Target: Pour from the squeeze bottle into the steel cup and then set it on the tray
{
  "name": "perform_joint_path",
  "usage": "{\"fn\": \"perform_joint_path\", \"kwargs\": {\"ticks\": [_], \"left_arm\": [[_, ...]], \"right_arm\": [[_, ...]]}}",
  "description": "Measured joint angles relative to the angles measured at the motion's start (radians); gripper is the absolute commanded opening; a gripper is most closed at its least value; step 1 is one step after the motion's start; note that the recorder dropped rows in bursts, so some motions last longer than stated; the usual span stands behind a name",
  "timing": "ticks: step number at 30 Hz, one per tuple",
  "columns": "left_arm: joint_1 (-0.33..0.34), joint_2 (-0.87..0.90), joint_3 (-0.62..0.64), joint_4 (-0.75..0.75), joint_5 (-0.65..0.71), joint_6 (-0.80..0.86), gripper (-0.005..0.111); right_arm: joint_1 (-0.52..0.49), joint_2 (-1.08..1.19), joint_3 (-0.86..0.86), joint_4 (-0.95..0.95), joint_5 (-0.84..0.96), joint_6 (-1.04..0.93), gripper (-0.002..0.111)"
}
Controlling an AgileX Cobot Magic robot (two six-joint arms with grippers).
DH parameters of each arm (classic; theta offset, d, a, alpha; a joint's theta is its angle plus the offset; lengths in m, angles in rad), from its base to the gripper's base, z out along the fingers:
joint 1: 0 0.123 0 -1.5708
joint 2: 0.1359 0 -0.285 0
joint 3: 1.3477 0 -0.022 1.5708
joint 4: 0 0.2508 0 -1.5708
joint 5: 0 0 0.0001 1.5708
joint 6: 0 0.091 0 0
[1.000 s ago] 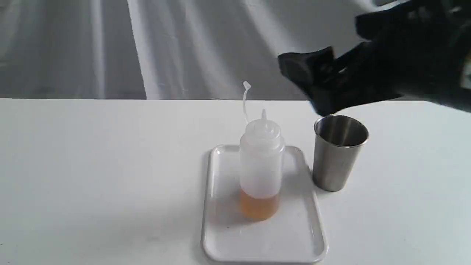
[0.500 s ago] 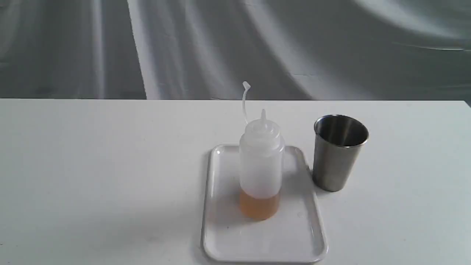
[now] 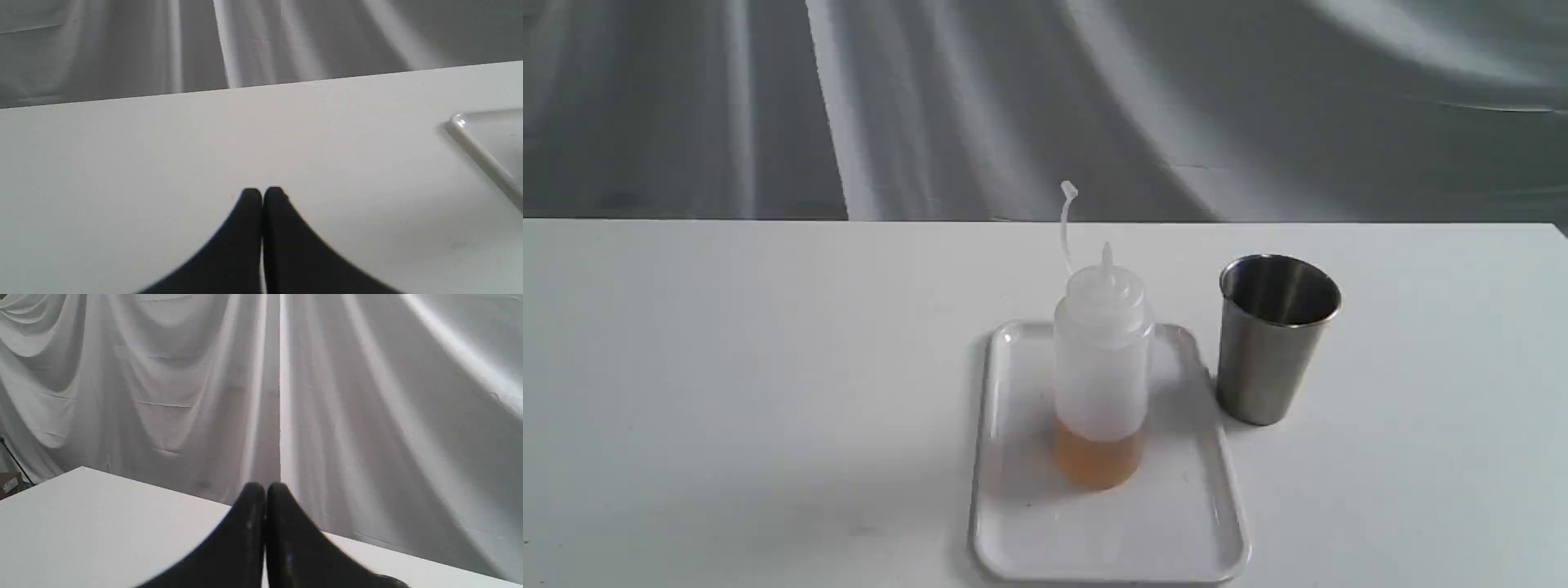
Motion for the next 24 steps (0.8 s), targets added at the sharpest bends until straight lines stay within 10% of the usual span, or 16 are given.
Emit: {"fn": "perform_joint_path", "kwargs": {"ticks": [10,24], "left_arm": [[0.000,0.000,0.000,0.000,0.000,0.000,0.000],[0.000,0.000,0.000,0.000,0.000,0.000,0.000]], "right_arm": [[-0.058,-0.039,0.288,0.015,-0.190,0.000,0.000],[-0.388,-0.280,0.554,0.081,-0.221,0.000,0.000]]}}
